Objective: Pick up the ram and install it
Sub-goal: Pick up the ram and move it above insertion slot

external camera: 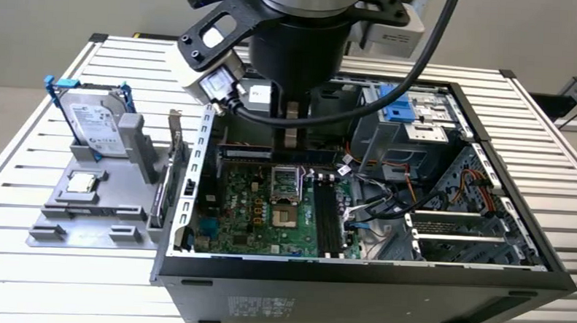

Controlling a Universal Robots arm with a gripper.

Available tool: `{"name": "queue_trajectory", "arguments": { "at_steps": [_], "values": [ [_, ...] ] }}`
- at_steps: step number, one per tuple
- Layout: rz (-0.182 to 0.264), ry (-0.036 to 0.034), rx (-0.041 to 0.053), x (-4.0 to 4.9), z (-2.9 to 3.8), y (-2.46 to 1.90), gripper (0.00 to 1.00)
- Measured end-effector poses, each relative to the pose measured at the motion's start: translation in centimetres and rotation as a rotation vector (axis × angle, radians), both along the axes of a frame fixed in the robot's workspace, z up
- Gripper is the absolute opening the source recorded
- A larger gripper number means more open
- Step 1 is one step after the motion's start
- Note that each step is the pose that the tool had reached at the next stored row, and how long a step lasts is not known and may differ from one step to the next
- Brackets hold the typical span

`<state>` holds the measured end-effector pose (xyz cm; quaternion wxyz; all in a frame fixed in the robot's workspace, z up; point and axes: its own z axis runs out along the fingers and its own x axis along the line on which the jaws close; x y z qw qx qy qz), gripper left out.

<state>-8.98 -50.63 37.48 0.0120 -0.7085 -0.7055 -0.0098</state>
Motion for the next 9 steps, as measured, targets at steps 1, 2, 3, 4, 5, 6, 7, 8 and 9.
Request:
{"name": "queue_trajectory", "arguments": {
  "at_steps": [1, 2, 3, 4, 5, 6, 7, 8, 9],
  "values": [
    [0.0, 0.0, 0.0, 0.24, 0.0, 0.01, 0.0],
    [0.0, 0.0, 0.0, 0.48, 0.0, 0.02, 0.0],
    [0.0, 0.0, -0.0001, 0.72, 0.0, 0.04, 0.0],
    [0.0, 0.0, 0.0, 0.97, 0.0, 0.05, 0.0],
    [0.0, 0.0, 0.0, 1.21, 0.0, 0.06, 0.0],
    [0.0, 0.0, -0.0001, 1.45, 0.0, 0.07, 0.0],
    [0.0, 0.0, 0.0, 1.69, 0.0, 0.09, 0.0],
    [0.0, 0.0, 0.0, 1.92, 0.0, 0.1, 0.0],
    [0.0, 0.0, 0.0, 2.17, 0.0, 0.11, 0.0]
  ]
}}
